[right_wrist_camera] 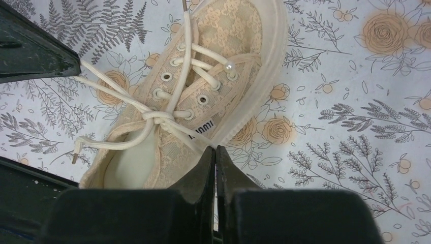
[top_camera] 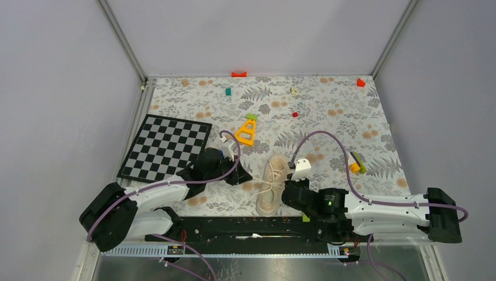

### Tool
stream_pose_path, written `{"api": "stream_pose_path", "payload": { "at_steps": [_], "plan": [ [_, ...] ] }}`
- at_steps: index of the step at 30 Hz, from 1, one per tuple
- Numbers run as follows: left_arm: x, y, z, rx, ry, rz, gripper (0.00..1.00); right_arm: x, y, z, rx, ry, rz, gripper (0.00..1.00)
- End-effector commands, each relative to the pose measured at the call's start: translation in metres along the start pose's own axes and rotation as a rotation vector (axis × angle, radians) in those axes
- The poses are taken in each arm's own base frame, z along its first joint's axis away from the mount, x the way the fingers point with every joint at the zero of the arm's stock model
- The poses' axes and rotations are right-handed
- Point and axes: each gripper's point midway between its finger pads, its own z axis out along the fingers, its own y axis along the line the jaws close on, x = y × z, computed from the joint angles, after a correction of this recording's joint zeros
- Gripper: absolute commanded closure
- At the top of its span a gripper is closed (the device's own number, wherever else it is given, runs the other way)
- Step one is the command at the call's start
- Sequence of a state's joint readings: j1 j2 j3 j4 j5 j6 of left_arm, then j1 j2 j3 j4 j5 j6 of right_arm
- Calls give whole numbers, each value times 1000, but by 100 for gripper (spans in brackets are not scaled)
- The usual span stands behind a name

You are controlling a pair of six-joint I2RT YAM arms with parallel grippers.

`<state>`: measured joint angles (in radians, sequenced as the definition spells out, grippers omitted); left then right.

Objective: Tie the shoes
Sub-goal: Tie the shoelace on the shoe.

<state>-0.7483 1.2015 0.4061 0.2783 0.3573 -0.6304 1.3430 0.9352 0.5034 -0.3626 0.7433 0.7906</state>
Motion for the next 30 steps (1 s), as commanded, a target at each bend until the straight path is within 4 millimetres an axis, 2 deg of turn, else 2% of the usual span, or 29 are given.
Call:
{"api": "stream_pose_path", "payload": {
  "at_steps": [1, 5, 12, 19, 25, 30],
  "plan": [
    [-10, 32, -9, -141, -79, -3, 100, 11, -41, -1, 152, -6, -44, 100],
    [-6, 38, -12, -163, -83, -17, 100, 20, -46, 0, 178, 21, -32, 100],
    [10, 61, -14, -239, -56, -51, 100, 33, -53, 3, 199, 73, 45, 100],
    [13, 79, -19, -298, -70, -87, 100, 47, -66, 1, 254, 128, 123, 100],
    [5, 89, -29, -330, -130, -112, 100, 48, -77, -2, 279, 110, 197, 100],
    [-15, 80, -40, -304, -217, -98, 100, 47, -84, -4, 270, 87, 249, 100]
  ]
}}
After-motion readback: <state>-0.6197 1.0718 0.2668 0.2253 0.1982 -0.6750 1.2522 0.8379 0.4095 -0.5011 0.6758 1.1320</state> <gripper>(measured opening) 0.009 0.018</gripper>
